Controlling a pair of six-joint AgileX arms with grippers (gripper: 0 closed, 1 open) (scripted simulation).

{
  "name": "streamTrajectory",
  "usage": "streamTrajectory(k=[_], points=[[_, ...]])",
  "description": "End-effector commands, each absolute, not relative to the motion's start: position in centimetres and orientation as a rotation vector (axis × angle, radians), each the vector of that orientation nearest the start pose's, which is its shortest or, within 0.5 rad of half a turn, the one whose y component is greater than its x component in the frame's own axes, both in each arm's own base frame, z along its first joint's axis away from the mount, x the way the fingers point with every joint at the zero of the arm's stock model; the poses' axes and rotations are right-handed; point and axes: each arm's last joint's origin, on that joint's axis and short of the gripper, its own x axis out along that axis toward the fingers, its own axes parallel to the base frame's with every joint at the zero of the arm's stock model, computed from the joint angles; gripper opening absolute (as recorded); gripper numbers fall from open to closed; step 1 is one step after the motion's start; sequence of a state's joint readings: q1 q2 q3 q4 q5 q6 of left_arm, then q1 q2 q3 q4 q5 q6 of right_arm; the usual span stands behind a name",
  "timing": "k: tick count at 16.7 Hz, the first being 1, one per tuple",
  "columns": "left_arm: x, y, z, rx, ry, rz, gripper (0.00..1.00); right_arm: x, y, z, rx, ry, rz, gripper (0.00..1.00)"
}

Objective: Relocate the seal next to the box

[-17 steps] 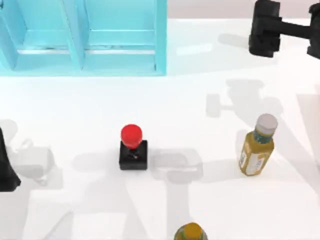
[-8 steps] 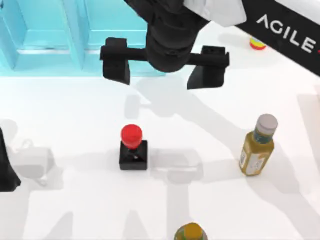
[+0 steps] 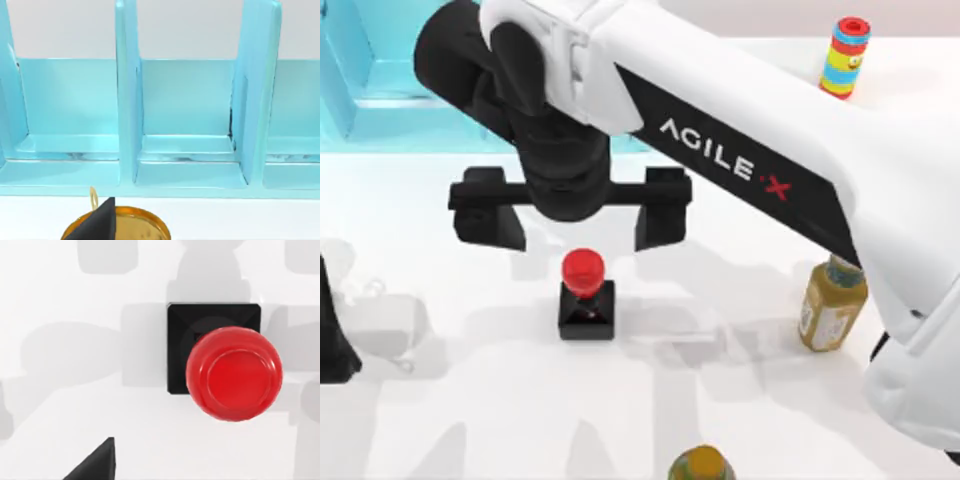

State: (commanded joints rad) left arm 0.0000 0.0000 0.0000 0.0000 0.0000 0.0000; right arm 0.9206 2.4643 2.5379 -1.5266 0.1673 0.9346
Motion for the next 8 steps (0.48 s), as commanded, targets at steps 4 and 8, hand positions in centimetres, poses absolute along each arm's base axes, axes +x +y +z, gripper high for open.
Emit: streamTrajectory(k=[4, 8], points=[[10.6, -0.1, 16.0, 0.0, 0.0, 0.0, 1.0, 29.3, 38.5, 24.5, 0.009, 1.373, -0.012, 1.0], [10.6, -0.1, 16.0, 0.0, 0.0, 0.0, 1.0, 29.7, 38.7, 22.8, 0.006, 1.371, -0.008, 1.0]])
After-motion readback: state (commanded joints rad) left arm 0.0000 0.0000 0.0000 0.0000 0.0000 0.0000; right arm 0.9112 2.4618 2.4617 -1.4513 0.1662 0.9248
